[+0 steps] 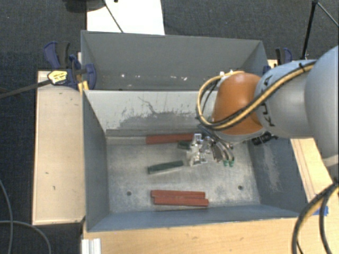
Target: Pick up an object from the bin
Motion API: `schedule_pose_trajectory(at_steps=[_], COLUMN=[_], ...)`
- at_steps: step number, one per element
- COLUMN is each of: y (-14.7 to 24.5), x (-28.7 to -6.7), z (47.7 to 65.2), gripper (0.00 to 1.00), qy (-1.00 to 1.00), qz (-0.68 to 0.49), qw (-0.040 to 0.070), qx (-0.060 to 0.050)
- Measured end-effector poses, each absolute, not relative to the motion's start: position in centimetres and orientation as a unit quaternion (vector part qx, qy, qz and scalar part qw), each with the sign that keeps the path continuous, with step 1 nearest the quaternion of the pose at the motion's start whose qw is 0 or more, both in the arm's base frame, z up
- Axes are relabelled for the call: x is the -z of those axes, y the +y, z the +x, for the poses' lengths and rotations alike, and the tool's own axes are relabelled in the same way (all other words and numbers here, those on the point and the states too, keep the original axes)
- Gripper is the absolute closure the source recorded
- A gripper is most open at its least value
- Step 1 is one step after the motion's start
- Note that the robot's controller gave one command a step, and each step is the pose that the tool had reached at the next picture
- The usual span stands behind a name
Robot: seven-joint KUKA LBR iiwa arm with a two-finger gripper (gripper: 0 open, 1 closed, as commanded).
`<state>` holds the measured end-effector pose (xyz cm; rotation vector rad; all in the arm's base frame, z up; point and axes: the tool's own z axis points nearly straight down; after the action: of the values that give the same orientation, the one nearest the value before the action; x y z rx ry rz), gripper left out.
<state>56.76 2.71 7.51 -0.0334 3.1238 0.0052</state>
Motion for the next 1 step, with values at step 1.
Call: schedule_pose_trajectory(at_steps=[1], y=[2.63], x=[-7.28], z=[56.19], gripper=[0.0], qy=[1.0], qz=[-0.011], qw=[-0.004], qx=[-0.001])
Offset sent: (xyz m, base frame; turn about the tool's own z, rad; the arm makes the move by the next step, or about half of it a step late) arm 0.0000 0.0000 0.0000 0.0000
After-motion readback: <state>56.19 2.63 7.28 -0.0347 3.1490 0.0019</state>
